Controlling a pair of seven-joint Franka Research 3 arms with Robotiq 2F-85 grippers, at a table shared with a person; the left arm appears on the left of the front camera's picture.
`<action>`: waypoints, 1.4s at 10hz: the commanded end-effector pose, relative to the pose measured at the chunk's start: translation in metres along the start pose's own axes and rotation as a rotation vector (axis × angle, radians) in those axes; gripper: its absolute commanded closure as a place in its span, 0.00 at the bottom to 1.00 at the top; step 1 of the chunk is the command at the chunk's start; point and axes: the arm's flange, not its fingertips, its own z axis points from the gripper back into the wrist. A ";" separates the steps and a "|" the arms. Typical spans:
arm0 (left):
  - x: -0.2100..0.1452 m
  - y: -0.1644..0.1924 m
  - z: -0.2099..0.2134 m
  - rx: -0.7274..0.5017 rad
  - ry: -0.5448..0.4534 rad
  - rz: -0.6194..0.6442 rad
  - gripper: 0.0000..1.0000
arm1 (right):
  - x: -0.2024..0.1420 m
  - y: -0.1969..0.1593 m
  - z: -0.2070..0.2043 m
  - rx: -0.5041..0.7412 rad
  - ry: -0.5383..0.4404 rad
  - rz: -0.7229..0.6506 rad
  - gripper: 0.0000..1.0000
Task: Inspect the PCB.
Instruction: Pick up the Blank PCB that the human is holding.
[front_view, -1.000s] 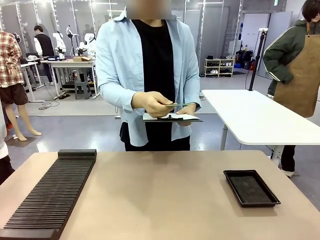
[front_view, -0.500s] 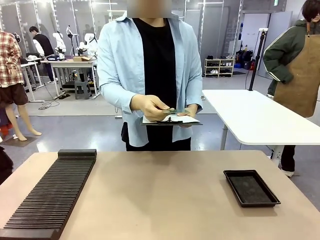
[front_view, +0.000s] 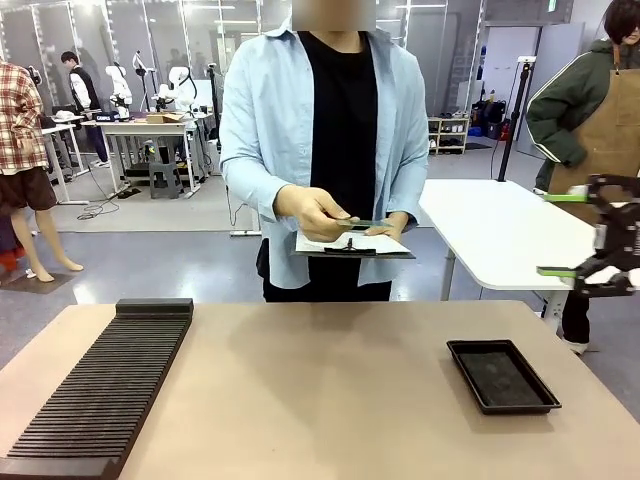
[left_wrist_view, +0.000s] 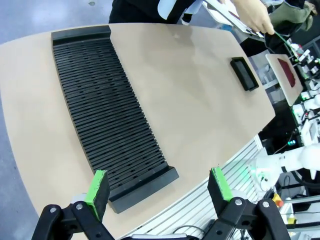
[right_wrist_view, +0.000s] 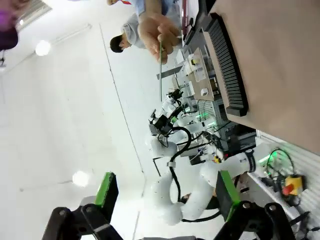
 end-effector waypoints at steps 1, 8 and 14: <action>0.000 -0.002 0.001 0.018 0.009 0.009 0.00 | 0.011 0.008 -0.037 -0.050 -0.007 -0.072 0.00; 0.000 -0.002 0.001 0.018 0.009 0.009 0.00 | 0.033 0.001 -0.148 -0.038 0.028 -0.160 0.00; 0.000 -0.002 0.001 0.018 0.009 0.009 0.00 | 0.040 0.001 -0.205 0.012 0.045 -0.168 0.00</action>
